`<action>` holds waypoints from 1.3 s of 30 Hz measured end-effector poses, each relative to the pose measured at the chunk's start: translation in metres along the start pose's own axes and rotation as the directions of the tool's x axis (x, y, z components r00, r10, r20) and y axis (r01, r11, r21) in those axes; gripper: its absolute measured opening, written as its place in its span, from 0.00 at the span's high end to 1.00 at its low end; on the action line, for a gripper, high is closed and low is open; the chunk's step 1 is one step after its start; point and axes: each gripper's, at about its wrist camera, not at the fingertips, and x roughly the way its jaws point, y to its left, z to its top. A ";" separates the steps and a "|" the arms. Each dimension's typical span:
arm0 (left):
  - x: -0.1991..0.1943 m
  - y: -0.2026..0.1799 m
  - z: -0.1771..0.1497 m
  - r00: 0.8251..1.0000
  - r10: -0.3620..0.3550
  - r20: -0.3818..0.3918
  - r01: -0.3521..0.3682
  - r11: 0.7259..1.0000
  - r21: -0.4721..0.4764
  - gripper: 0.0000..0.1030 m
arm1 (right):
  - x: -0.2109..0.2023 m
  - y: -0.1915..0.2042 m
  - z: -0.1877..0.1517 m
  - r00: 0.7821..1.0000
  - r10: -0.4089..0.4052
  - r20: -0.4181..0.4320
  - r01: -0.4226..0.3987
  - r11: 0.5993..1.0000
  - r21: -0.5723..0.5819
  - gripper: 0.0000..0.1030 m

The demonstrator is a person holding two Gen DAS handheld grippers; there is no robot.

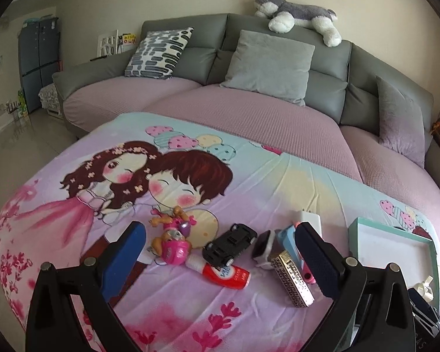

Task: Organize rigid objects
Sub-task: 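Move both open tools back over the objects on the bed, then grasp the gold-black harmonica with the right tool while the left tool grasps the pink toy figure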

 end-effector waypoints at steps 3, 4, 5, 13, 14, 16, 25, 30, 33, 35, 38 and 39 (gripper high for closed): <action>0.003 0.006 0.002 0.999 0.007 -0.033 -0.007 1.000 0.016 0.02 | 0.002 0.013 0.000 0.999 0.033 0.008 -0.033 0.999 -0.032 0.00; 0.005 0.009 0.003 0.999 0.015 -0.049 -0.014 1.000 0.021 0.02 | 0.002 0.019 0.000 0.999 0.042 0.014 -0.041 0.998 -0.048 0.00; 0.007 0.012 0.002 0.998 0.020 -0.057 -0.019 1.000 0.022 0.02 | 0.002 0.025 -0.001 0.998 0.056 0.021 -0.054 0.996 -0.067 0.00; 0.021 0.040 0.000 0.991 0.038 -0.131 -0.038 0.999 0.002 0.02 | 0.023 0.070 -0.015 0.987 0.154 -0.049 -0.160 0.975 -0.153 0.01; 0.023 0.043 -0.001 0.990 0.042 -0.136 -0.043 0.999 0.001 0.02 | 0.027 0.074 -0.017 0.985 0.158 -0.062 -0.166 0.972 -0.165 0.04; 0.029 0.046 -0.004 0.987 0.043 -0.154 -0.043 0.999 0.004 0.02 | 0.034 0.080 -0.021 0.985 0.156 -0.077 -0.167 0.969 -0.183 0.10; 0.059 0.036 -0.022 0.966 0.013 -0.259 0.007 0.997 0.073 0.02 | 0.059 0.088 -0.030 0.980 0.124 -0.157 -0.155 0.967 -0.201 0.40; 0.067 0.036 -0.027 0.956 -0.025 -0.292 0.044 0.997 0.059 0.02 | 0.067 0.090 -0.034 0.974 0.139 -0.181 -0.175 0.964 -0.201 0.51; 0.070 0.037 -0.028 0.954 -0.023 -0.298 0.043 0.997 0.060 0.02 | 0.068 0.091 -0.035 0.974 0.134 -0.183 -0.172 0.962 -0.213 0.54; 0.072 0.036 -0.029 0.952 -0.022 -0.305 0.043 0.997 0.064 0.02 | 0.069 0.091 -0.035 0.972 0.132 -0.193 -0.173 0.962 -0.212 0.59; 0.075 0.035 -0.030 0.950 -0.027 -0.312 0.051 0.996 0.067 0.02 | 0.068 0.088 -0.035 0.965 0.152 -0.215 -0.195 0.961 -0.196 0.68; 0.076 0.034 -0.031 0.949 -0.033 -0.315 0.057 0.996 0.067 0.02 | 0.068 0.087 -0.034 0.962 0.158 -0.223 -0.202 0.961 -0.191 0.69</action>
